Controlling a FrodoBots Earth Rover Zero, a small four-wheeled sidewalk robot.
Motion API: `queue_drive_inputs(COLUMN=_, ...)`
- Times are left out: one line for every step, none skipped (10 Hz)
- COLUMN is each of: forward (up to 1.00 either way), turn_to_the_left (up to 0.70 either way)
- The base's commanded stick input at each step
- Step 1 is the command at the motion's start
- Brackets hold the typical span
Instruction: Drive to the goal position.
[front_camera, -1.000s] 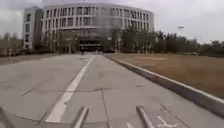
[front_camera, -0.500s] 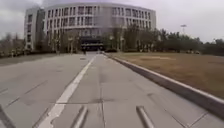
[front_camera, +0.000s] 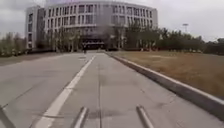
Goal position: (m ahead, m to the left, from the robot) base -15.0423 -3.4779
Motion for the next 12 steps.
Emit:
queue_drive_inputs(forward=0.68, turn_to_the_left=0.00)
queue_drive_inputs(forward=0.68, turn_to_the_left=0.00)
queue_drive_inputs(forward=0.68, turn_to_the_left=0.00)
queue_drive_inputs(forward=0.68, turn_to_the_left=0.00)
queue_drive_inputs(forward=0.68, turn_to_the_left=0.00)
queue_drive_inputs(forward=0.68, turn_to_the_left=0.00)
queue_drive_inputs(forward=0.68, turn_to_the_left=0.00)
queue_drive_inputs(forward=0.68, turn_to_the_left=0.00)
queue_drive_inputs(forward=0.68, turn_to_the_left=0.00)
queue_drive_inputs(forward=0.68, turn_to_the_left=0.00)
queue_drive_inputs(forward=0.68, turn_to_the_left=0.00)
queue_drive_inputs(forward=0.68, turn_to_the_left=0.00)
